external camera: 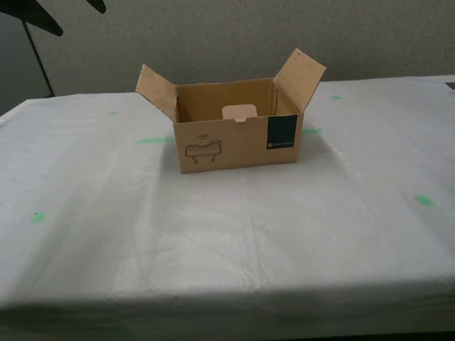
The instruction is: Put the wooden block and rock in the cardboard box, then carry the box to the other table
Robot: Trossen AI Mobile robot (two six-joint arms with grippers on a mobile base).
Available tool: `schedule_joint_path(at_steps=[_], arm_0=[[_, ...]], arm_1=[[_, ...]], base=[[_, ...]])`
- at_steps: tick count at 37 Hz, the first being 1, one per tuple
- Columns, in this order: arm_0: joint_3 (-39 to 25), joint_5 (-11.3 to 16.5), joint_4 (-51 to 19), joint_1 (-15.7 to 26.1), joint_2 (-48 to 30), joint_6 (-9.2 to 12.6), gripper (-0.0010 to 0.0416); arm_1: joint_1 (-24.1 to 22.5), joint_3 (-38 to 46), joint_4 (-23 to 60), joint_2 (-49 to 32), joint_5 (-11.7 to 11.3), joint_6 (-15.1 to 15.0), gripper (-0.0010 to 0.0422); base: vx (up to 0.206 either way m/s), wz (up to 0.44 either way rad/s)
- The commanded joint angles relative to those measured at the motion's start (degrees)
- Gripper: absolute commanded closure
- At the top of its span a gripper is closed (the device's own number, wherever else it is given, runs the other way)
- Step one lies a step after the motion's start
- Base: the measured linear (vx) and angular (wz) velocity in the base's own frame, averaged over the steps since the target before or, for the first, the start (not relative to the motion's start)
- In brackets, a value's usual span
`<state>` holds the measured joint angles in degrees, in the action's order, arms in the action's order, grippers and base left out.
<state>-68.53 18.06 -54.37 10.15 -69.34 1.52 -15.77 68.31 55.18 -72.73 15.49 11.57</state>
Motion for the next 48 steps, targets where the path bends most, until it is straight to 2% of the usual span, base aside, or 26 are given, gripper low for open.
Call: schedule_joint_path(at_steps=[1, 48], arm_0=[[-0.04, -0.15, 0.09, 0.02, -0.02, -0.07, 0.0007], [-0.04, -0.15, 0.09, 0.02, -0.02, -0.07, 0.0007]], arm_1=[[-0.02, 0.04, -0.02, 0.0, -0.02, 0.0, 0.0062], [-0.02, 0.04, -0.02, 0.0, -0.02, 0.0, 0.0062]], base=[[0.0, 0.0], [0.0, 0.0]])
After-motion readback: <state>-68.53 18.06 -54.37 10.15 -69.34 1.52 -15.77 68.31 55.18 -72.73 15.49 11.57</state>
